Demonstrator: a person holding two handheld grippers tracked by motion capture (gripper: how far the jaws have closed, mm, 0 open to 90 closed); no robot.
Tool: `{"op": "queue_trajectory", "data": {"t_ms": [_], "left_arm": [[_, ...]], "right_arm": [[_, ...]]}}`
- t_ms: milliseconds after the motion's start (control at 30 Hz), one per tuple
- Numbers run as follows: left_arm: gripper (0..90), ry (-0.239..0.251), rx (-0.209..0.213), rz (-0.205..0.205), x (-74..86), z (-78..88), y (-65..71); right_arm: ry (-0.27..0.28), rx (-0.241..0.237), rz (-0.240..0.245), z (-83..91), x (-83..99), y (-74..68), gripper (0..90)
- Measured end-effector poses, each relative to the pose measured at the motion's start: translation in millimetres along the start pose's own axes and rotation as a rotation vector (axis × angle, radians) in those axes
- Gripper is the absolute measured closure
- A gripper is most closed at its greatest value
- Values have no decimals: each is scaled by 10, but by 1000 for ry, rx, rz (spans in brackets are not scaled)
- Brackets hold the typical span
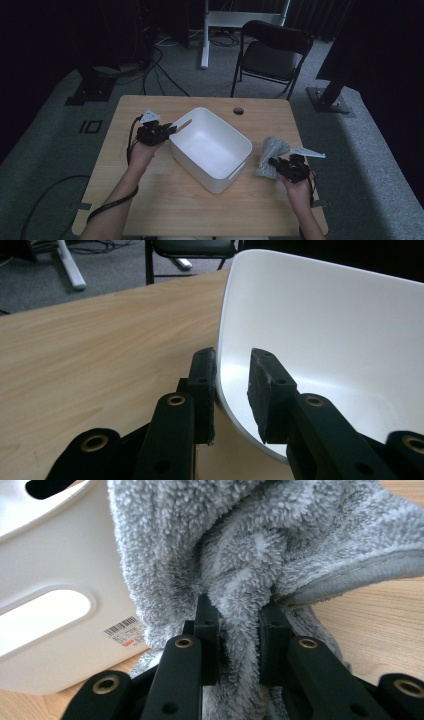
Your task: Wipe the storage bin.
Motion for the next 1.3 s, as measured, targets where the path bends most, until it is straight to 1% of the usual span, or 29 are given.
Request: {"op": "queue_trajectory", "data": {"t_ms": [67, 100, 167, 233, 333, 433, 500, 567, 633, 667, 700, 767, 800, 833, 867, 900, 933, 967, 1000, 1033, 1067, 1100, 1133, 1167, 1200, 1267, 1300], "left_arm": [[699, -1, 4, 2, 42, 46, 35], [696, -3, 7, 1, 65, 71, 52], [696, -7, 1, 10, 110, 116, 80], [693, -4, 1, 7, 152, 159, 122], [679, -6, 16, 13, 213, 216, 192], [664, -21, 27, 3, 268, 271, 260], [652, -15, 27, -18, 281, 290, 277], [625, -13, 31, -29, 270, 285, 261], [617, 4, 48, -13, 226, 267, 233], [605, 11, 56, 2, 199, 252, 215], [595, 14, 73, 14, 174, 234, 204], [596, 10, 58, 11, 137, 179, 167], [597, 2, 71, 14, 124, 143, 166], [598, -6, 64, 15, 117, 106, 150], [599, -16, 46, 11, 114, 67, 127], [608, -31, 50, 9, 114, 32, 123], [612, -32, 42, 9, 107, 5, 110], [649, -35, 40, 13, 103, -13, 103], [668, -33, 56, 20, 96, -24, 117], [693, -22, 48, 17, 86, -29, 120], [713, -23, 51, 13, 85, -31, 136], [765, -23, 51, 6, 84, -32, 153], [785, -17, 31, -3, 80, -30, 152], [809, -17, 27, -2, 82, -26, 162], [830, -12, 13, 0, 81, -23, 155], [844, 0, -15, 13, 80, -11, 127], [848, 6, -18, 19, 79, -3, 114]], "right_arm": [[1, 0, -1, 2, 1, 3, 759], [0, 1, -1, 2, 3, 4, 760], [-1, 1, -1, -2, 5, 4, 760], [-4, 1, 0, -6, 7, 4, 760], [-4, 0, -1, -13, 4, -4, 759], [-6, 0, -1, -19, 2, -8, 760], [-6, 0, -1, -20, 0, -8, 760], [-6, 1, 0, -21, 0, -11, 760], [-6, 0, 1, -21, 0, -13, 760], [-6, 0, 1, -20, 1, -15, 759], [-6, -1, 2, -19, 2, -16, 760], [-6, 0, 0, -19, 2, -15, 760], [-6, 0, 0, -18, 3, -15, 759], [-7, 1, 0, -17, 3, -13, 760], [-7, 1, -1, -16, 4, -13, 759], [-7, 1, -1, -17, 6, -13, 759], [-7, 1, -1, -15, 8, -12, 760], [-6, 1, -1, -14, 10, -10, 760], [-6, 1, 1, -11, 12, -8, 760], [-6, 1, 0, -8, 13, -6, 760], [-5, 2, -2, -5, 13, -2, 760], [-5, 3, -2, -1, 14, 5, 760], [-5, 4, -3, 1, 14, 10, 759], [-4, 4, -4, 2, 13, 14, 760], [-4, 3, -6, 3, 12, 14, 760], [-4, 3, -3, 5, 11, 12, 760], [-3, 3, -4, 7, 9, 9, 760]]}}
Point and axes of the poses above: each handheld gripper's, and its own axes: z roughly backward along the jaws, x roughly out of its underside, y roughly to its right, the point moved 10 cm from there along -z, roughly forward along the jaws, and after that the axes turned 10 degrees about z, right-handed, at the moved point
